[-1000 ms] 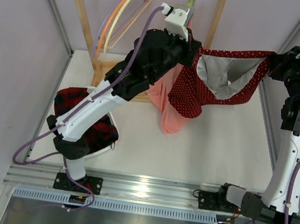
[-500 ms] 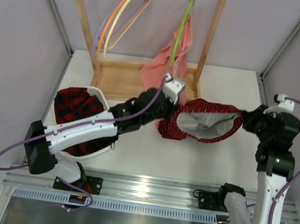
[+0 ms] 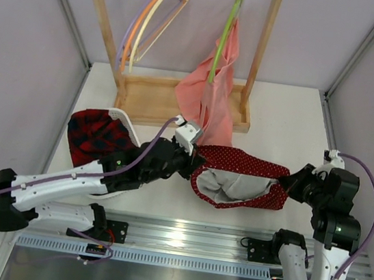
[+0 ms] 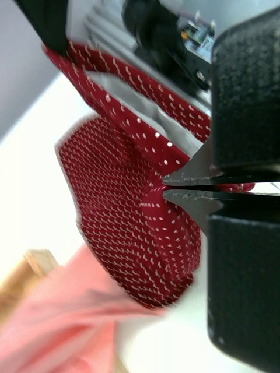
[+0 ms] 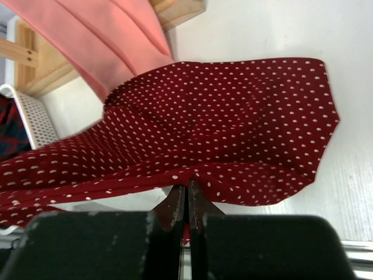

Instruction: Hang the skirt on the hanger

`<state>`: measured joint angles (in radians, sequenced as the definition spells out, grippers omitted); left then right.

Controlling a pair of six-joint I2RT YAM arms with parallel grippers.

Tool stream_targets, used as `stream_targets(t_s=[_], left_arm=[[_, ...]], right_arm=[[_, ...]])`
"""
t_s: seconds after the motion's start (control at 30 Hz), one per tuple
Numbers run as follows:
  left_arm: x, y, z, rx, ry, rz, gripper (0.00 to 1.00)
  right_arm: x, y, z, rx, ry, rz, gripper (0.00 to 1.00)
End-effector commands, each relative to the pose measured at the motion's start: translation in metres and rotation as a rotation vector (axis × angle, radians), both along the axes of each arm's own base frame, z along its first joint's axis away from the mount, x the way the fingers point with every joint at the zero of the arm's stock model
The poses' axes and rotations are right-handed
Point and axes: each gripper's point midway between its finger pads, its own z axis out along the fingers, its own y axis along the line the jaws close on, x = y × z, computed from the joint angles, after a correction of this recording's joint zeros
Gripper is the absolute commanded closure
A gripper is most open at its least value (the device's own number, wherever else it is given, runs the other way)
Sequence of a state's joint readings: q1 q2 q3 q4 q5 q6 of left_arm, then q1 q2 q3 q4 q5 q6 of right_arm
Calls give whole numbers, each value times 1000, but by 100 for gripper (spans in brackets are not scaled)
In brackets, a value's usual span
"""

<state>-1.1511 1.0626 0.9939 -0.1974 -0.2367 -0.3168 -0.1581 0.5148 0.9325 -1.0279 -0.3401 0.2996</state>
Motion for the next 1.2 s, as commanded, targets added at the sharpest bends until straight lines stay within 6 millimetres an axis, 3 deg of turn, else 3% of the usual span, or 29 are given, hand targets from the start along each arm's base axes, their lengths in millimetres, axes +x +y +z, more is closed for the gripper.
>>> stream_targets(t_s=[0.0, 0.03, 0.07, 0.1, 0.13, 0.2, 0.23, 0.27, 0.3, 0.33, 0.37, 0.4, 0.5, 0.57, 0.67, 0.7, 0.73, 0.77, 0.8, 0.83, 0.9, 0.93, 1.0, 1.03, 1.07, 1.1, 1.13, 1.17], left_arm=[[30, 26, 10, 51, 23, 220, 100], [38, 29, 15, 53, 31, 254, 100], [54, 37, 37, 21, 25, 308, 100], [63, 40, 40, 29, 29, 330, 100], [71, 45, 64, -13, 6, 353, 100], [95, 66, 100, -57, -65, 419, 100], [105, 73, 132, -111, -111, 444, 100], [122, 90, 140, -93, -138, 498, 100], [130, 95, 148, -88, -154, 513, 100], [141, 100, 176, -97, -217, 533, 100], [150, 107, 185, -90, -252, 562, 100], [155, 109, 194, -83, -285, 574, 100], [167, 120, 251, -117, -442, 632, 100], [181, 125, 266, -123, -485, 662, 100], [195, 132, 259, -80, -492, 676, 100], [199, 129, 237, -53, -482, 667, 100], [198, 130, 233, -55, -489, 660, 100], [199, 128, 209, -27, -463, 648, 100], [190, 132, 199, -29, -454, 640, 100], [188, 131, 176, -5, -423, 624, 100], [174, 131, 166, -45, -402, 588, 100], [163, 132, 133, -30, -366, 552, 100], [148, 134, 119, -49, -355, 509, 100], [135, 137, 88, -26, -312, 484, 100], [127, 138, 81, -32, -299, 465, 100], [120, 137, 64, -16, -270, 442, 100], [107, 142, 66, -43, -264, 435, 100], [99, 142, 47, -12, -223, 417, 100]], right_arm=[[26, -1, 35, 26, -103, -11, 100], [40, 0, 47, 38, -114, 4, 100], [50, 1, 58, 46, -136, 17, 100], [63, 3, 73, 51, -184, 43, 100], [80, 3, 76, 51, -175, 59, 100], [102, 0, 110, 24, -276, 74, 100], [110, 0, 119, 12, -300, 83, 100], [126, 1, 133, 11, -323, 98, 100], [136, 4, 146, 13, -364, 125, 100], [144, 8, 155, 18, -386, 147, 100], [160, 15, 156, 28, -380, 181, 100], [167, 20, 183, 17, -452, 199, 100], [196, 36, 213, -29, -554, 246, 100], [217, 39, 221, -43, -596, 262, 100], [232, 40, 219, -64, -626, 281, 100], [237, 40, 217, -88, -646, 298, 100], [239, 40, 206, -94, -628, 298, 100], [239, 39, 201, -99, -621, 301, 100], [237, 40, 195, -104, -612, 312, 100], [230, 42, 193, -103, -609, 318, 100], [221, 44, 162, -96, -551, 333, 100], [206, 55, 136, -92, -511, 355, 100], [189, 63, 106, -86, -461, 371, 100], [180, 66, 90, -72, -428, 377, 100], [164, 70, 85, -57, -423, 391, 100], [148, 74, 46, -24, -327, 413, 100], [137, 76, 33, 3, -288, 416, 100], [117, 75, 24, 12, -249, 417, 100]])
